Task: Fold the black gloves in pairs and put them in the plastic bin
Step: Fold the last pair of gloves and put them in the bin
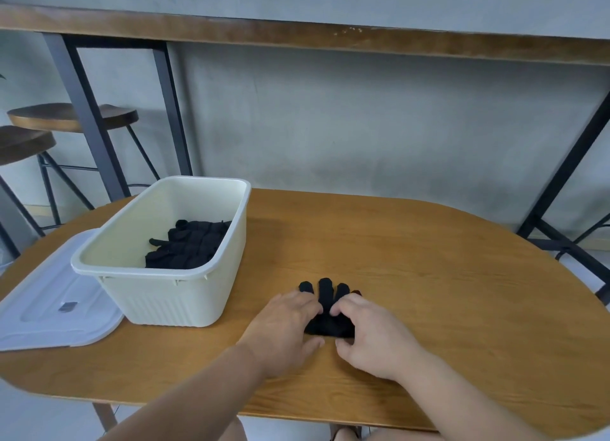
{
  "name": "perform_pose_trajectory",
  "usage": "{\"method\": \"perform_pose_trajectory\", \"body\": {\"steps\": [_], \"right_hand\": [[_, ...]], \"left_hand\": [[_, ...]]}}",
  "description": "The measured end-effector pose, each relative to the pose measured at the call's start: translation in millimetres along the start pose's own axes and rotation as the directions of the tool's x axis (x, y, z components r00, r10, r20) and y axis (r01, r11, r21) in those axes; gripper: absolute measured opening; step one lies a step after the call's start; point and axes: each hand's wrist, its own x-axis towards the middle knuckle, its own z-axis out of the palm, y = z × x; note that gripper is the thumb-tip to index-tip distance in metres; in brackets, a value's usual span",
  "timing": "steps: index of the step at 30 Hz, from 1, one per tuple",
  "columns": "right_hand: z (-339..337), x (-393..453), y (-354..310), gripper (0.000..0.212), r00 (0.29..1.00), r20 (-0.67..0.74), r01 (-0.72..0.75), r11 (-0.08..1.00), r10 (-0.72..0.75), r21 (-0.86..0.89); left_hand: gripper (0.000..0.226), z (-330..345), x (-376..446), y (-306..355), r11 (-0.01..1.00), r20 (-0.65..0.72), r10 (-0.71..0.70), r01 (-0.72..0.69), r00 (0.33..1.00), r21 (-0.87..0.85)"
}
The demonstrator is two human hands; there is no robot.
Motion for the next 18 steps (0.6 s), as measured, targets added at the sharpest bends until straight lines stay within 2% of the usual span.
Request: {"method": "perform_pose_trajectory", "body": {"steps": [5, 8, 11, 14, 18], "right_hand": [[-0.8, -5.8, -4.9, 0.040, 1.000, -0.003, 0.019, 0.999, -0.019, -0.026], [-3.8, -0.6, -4.6, 0.027, 0.997, 0.008, -0.073, 0.986, 0.073, 0.152], [-3.3, 13.1, 3.1, 0.017, 0.974, 0.039, -0.221, 0.894, 0.223, 0.391], [-2.5, 29.9, 13.0, 0.011, 0.948, 0.071, -0.306, 0.827, 0.310, 0.471], [1.5, 47.0, 23.7, 0.010, 0.933, 0.079, -0.346, 0.819, 0.350, 0.458]], "left_hand": [[0.032, -2.9, -2.9, 6.0, 1.000, -0.044, 0.000, 0.000, 0.999, -0.013], [0.026, -7.3, 1.5, 6.8, 0.965, -0.006, -0.168, 0.163, 0.986, -0.207], [0.019, -8.8, 16.7, 3.8, 0.837, 0.124, -0.346, 0.365, 0.930, -0.407], [0.017, -7.2, 33.0, -3.3, 0.783, 0.178, -0.429, 0.462, 0.886, -0.416], [0.017, -3.5, 46.9, -15.9, 0.749, 0.212, -0.493, 0.535, 0.844, -0.390]]}}
